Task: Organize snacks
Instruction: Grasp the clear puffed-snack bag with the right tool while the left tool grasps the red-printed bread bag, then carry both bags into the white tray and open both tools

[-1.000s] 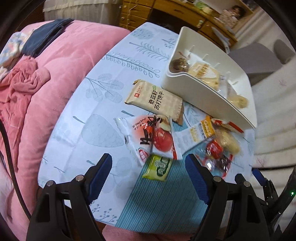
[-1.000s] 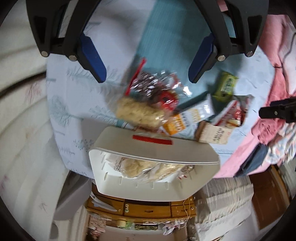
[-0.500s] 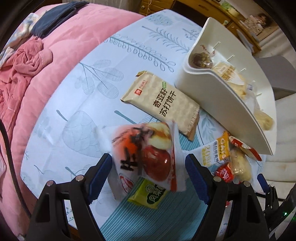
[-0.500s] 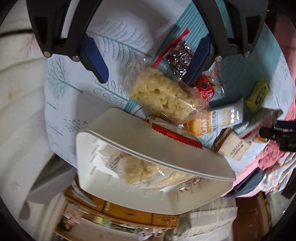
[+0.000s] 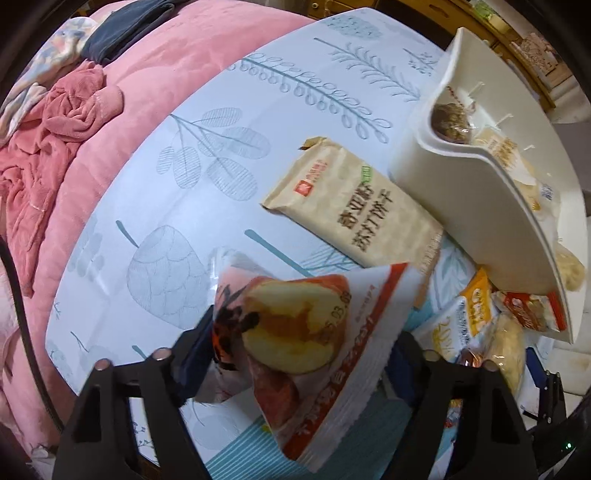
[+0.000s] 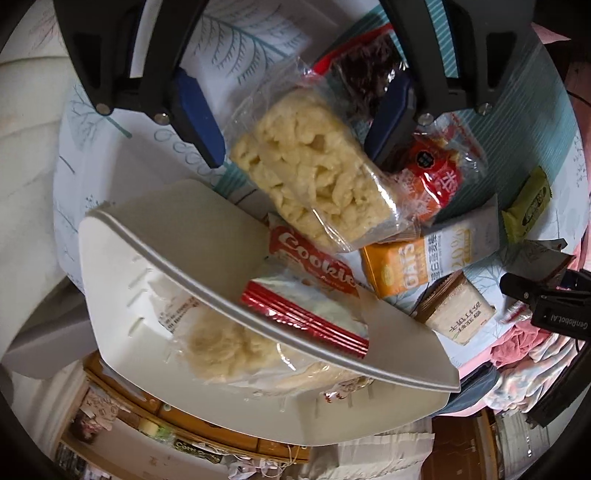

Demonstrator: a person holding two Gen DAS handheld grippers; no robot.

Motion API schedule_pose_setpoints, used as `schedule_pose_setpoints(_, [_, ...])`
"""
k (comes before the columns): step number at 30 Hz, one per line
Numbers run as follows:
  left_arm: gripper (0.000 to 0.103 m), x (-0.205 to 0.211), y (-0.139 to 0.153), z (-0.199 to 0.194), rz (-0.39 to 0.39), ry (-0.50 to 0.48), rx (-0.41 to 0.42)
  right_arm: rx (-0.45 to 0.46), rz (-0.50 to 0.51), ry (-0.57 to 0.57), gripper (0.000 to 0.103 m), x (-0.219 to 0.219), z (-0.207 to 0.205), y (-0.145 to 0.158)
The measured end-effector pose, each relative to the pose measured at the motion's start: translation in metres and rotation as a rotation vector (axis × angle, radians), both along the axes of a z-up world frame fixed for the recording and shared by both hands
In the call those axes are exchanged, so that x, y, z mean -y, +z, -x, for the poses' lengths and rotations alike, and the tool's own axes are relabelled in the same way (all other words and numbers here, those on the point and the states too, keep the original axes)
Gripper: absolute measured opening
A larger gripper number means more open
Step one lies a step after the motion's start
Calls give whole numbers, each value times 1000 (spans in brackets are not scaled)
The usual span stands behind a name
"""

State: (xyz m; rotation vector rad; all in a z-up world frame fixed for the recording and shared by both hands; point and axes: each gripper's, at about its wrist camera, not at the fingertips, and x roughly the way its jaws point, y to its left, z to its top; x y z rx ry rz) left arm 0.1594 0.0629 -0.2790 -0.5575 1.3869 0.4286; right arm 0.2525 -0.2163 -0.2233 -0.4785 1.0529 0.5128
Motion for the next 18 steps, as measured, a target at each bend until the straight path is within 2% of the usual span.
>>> schedule_pose_setpoints(6, [60,-5,-2,2,-14,5,-11,-1,-11,3,75,-2,1,-1])
schedule_pose_setpoints(15, [56,-3,1,2,-41,1,-20,-49,-24,-14,69,2,-3,2])
schedule_pose_setpoints(18, [56,-4,2,5,-55,14,-49,-75,-33,-33,68,7,-4,4])
